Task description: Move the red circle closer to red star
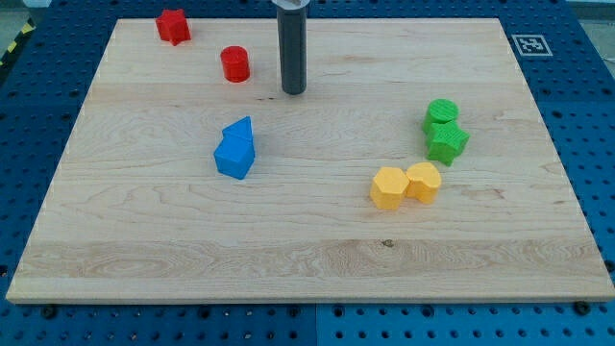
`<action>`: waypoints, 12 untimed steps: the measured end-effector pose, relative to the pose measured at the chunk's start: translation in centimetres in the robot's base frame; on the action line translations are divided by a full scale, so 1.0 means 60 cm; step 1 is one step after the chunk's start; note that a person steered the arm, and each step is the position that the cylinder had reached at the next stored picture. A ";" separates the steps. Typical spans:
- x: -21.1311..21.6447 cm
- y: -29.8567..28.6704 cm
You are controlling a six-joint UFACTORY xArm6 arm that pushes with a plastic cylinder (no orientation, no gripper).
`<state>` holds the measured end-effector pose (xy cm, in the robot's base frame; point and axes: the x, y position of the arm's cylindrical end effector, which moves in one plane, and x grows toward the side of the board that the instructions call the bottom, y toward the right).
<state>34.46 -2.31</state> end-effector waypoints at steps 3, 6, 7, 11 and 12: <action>-0.069 -0.061; -0.033 -0.123; -0.079 -0.158; -0.100 -0.102; -0.133 -0.094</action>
<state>26.49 -7.97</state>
